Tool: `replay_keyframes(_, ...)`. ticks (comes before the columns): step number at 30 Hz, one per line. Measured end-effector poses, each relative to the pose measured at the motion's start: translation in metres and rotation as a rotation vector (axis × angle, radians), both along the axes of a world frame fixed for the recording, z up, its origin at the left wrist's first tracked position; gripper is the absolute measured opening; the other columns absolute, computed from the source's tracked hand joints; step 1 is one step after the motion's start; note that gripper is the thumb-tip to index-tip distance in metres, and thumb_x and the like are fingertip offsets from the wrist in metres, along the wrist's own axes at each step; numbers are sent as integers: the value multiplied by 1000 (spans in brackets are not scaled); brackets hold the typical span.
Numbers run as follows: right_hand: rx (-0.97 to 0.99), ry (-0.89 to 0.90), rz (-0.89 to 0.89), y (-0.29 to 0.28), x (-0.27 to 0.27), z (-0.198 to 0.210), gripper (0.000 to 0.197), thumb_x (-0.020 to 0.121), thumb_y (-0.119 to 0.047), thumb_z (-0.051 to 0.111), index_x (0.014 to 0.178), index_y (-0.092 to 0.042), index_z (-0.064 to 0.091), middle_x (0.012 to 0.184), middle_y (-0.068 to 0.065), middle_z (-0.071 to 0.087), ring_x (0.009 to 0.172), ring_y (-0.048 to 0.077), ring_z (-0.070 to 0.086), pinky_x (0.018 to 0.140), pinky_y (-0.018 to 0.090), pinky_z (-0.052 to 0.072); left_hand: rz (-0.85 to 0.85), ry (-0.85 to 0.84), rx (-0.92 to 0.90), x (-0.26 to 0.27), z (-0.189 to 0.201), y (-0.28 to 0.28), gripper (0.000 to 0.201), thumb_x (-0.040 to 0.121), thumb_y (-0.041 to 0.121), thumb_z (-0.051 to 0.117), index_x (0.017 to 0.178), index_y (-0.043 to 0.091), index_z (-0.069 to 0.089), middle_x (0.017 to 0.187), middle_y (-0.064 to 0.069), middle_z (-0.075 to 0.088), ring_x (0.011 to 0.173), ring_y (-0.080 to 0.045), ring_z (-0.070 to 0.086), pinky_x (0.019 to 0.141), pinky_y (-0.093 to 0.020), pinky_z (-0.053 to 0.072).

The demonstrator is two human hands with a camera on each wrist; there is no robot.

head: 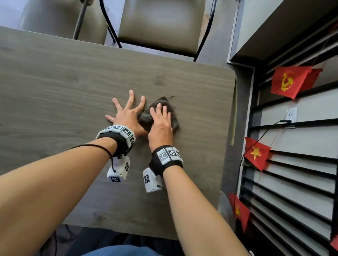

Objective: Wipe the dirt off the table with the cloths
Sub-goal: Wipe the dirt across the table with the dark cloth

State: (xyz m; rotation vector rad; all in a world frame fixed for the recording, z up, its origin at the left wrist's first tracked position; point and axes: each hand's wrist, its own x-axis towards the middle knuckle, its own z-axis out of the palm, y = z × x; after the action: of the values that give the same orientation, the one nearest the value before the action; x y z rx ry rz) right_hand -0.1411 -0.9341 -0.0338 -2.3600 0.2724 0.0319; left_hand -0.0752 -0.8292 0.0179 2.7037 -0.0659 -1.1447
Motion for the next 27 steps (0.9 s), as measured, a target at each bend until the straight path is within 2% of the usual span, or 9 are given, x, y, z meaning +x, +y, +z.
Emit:
replay_keyframes(3, -63, -20, 129, -31, -3, -4, 59, 86, 12, 41, 140, -11, 49, 152, 8, 39, 144, 24, 29, 121, 34, 17, -16, 5, 23, -2, 1, 0, 145, 43, 61, 94, 154, 55, 1, 161, 22, -27, 148, -47, -20, 100, -86, 14)
replay_keyframes(5, -116, -50, 118, -65, -7, -6, 60, 86, 13, 39, 139, -11, 51, 150, 5, 42, 142, 22, 34, 119, 34, 22, -18, -4, 20, -3, 1, 0, 149, 38, 64, 94, 154, 56, 1, 161, 22, -27, 149, -47, -20, 101, -86, 16)
replay_keyframes(11, -165, -44, -149, -157, -23, -8, 54, 89, 10, 41, 136, -14, 55, 147, 4, 47, 140, 19, 38, 116, 35, 30, -7, -5, 21, -3, 5, 0, 150, 36, 62, 95, 154, 56, 3, 162, 22, -25, 149, -46, -19, 102, -85, 16)
replay_keyframes(15, -127, -40, -278, -195, -37, -3, 56, 85, 10, 44, 133, -14, 58, 144, 5, 49, 136, 16, 43, 115, 25, 30, -15, 4, 25, -2, 7, 0, 150, 35, 63, 95, 154, 57, 2, 162, 22, -26, 149, -46, -19, 102, -86, 16)
replay_keyframes(17, -78, -31, -403, -204, -37, 1, 53, 84, 11, 46, 130, -12, 62, 140, 10, 53, 131, 20, 50, 110, 18, 32, -20, 10, 23, -2, 6, 0, 151, 35, 63, 95, 153, 57, 1, 161, 23, -27, 149, -46, -20, 102, -86, 16)
replay_keyframes(20, -71, -84, -606, -195, -31, 11, 47, 83, 11, 49, 124, -4, 64, 134, 18, 57, 127, 30, 54, 107, 25, 36, -19, 11, 25, -2, 6, -1, 151, 35, 63, 95, 153, 57, 0, 161, 22, -27, 149, -46, -21, 102, -85, 15)
replay_keyframes(22, -88, -146, -551, -166, -24, 18, 51, 81, 12, 48, 127, -6, 62, 137, 15, 56, 129, 28, 51, 110, 29, 37, -22, 7, 26, -2, 6, 0, 151, 36, 63, 95, 153, 57, -1, 161, 22, -28, 149, -46, -21, 102, -85, 15)
replay_keyframes(25, -31, -176, -246, -93, -6, 19, 56, 79, 12, 47, 130, -6, 59, 140, 15, 52, 134, 30, 45, 114, 36, 32, -24, 23, 34, -1, 5, -1, 148, 39, 61, 95, 152, 59, -1, 161, 23, -28, 149, -46, -20, 102, -84, 15)
replay_keyframes(27, -3, -132, -31, -39, 8, 14, 55, 81, 9, 43, 131, -6, 58, 143, 17, 49, 136, 32, 41, 116, 41, 28, -8, 3, 33, -1, 2, 0, 133, 53, 53, 92, 152, 59, 3, 161, 24, -25, 150, -44, -19, 103, -85, 16)
